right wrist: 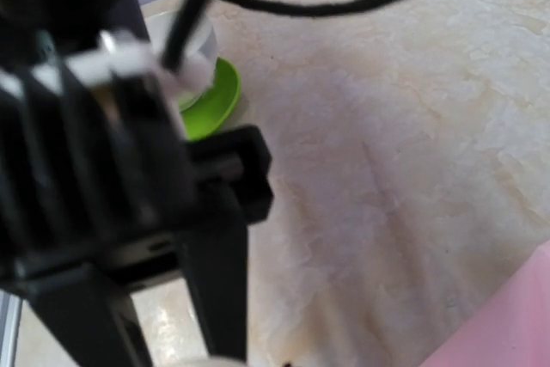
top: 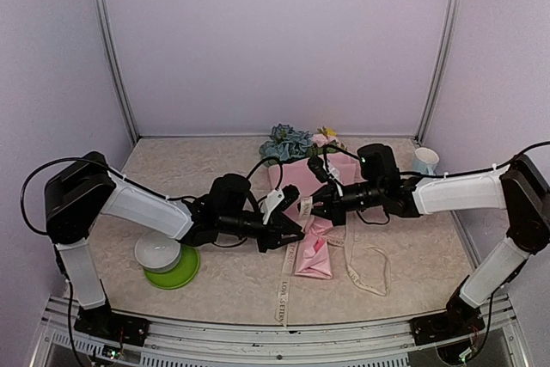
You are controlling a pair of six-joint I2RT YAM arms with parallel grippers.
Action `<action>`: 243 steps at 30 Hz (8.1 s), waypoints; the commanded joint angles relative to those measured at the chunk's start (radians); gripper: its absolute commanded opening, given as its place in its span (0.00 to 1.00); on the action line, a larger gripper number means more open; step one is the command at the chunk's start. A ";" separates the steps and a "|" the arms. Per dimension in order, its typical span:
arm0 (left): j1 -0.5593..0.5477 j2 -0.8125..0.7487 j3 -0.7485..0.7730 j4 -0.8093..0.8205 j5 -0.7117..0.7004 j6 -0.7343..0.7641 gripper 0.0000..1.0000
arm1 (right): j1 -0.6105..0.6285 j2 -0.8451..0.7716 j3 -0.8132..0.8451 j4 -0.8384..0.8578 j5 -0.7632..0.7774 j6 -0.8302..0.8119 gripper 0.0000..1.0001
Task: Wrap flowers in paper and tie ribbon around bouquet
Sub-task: Cross the half-tied ribbon over the folded bouquet.
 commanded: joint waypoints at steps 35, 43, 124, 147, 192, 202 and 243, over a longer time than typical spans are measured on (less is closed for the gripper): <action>0.032 0.094 0.022 0.156 0.116 -0.041 0.00 | 0.013 -0.041 -0.017 0.020 -0.001 0.022 0.00; 0.029 0.167 0.015 0.171 0.119 -0.068 0.00 | 0.011 -0.039 -0.047 0.082 0.022 0.061 0.12; -0.020 -0.094 0.045 -0.117 -0.190 0.165 0.00 | 0.139 -0.265 -0.173 -0.653 0.753 0.726 0.41; -0.052 -0.108 0.002 -0.066 -0.210 0.179 0.00 | 0.243 -0.580 -0.040 -0.699 0.718 0.581 0.00; -0.121 -0.160 -0.192 0.138 -0.260 0.110 0.00 | 0.292 0.187 0.827 -0.532 0.695 0.214 1.00; -0.082 -0.146 -0.178 0.155 -0.199 0.057 0.00 | 0.197 -0.167 0.365 -0.409 0.510 0.083 0.97; -0.019 -0.152 -0.007 -0.306 -0.259 0.031 0.65 | 0.178 -0.131 0.007 -0.236 0.291 0.011 0.00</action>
